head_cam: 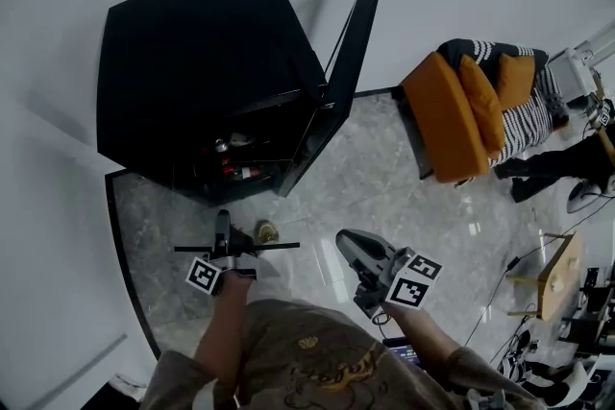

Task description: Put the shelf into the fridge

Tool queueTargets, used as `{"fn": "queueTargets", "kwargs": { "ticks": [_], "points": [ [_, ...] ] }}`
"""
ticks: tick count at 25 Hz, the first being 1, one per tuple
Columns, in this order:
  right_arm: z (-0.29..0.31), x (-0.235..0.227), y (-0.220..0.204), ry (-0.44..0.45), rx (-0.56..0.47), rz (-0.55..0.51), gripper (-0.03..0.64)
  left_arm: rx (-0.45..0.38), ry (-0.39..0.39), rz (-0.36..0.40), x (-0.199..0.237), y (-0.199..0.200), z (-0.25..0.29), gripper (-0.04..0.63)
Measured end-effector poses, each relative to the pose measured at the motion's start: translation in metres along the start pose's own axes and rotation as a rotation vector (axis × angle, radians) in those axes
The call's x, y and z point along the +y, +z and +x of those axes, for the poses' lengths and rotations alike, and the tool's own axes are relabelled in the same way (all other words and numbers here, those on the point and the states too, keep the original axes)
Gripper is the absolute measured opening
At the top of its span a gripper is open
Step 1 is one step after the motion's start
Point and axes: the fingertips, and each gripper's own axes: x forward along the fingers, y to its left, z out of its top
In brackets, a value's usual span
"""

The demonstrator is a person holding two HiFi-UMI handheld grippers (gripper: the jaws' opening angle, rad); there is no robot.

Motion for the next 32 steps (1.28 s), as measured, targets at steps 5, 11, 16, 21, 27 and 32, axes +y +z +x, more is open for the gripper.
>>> {"fn": "queueTargets", "kwargs": {
  "ticks": [5, 11, 16, 21, 27, 32],
  "points": [
    [0.003, -0.005, 0.006, -0.001, 0.019, -0.008, 0.025, -0.024, 0.021, -0.003, 0.013, -0.001, 0.009, 0.015],
    [0.013, -0.008, 0.007, 0.007, 0.037, -0.010, 0.025, -0.064, 0.047, -0.007, 0.035, 0.008, 0.022, 0.015],
    [0.015, -0.012, 0.008, -0.003, 0.050, -0.013, 0.025, -0.088, 0.048, -0.010, 0.046, 0.011, 0.036, 0.015],
    [0.019, -0.017, 0.009, -0.011, 0.058, -0.011, 0.025, -0.128, 0.084, -0.005, 0.063, 0.013, 0.047, 0.015],
    [0.020, -0.023, 0.012, -0.026, 0.062, -0.010, 0.025, -0.173, 0.095, -0.019, 0.073, 0.017, 0.060, 0.015],
    [0.023, -0.030, 0.015, -0.029, 0.066, -0.005, 0.025, -0.194, 0.114, -0.013, 0.084, 0.020, 0.069, 0.015]
  ]
}}
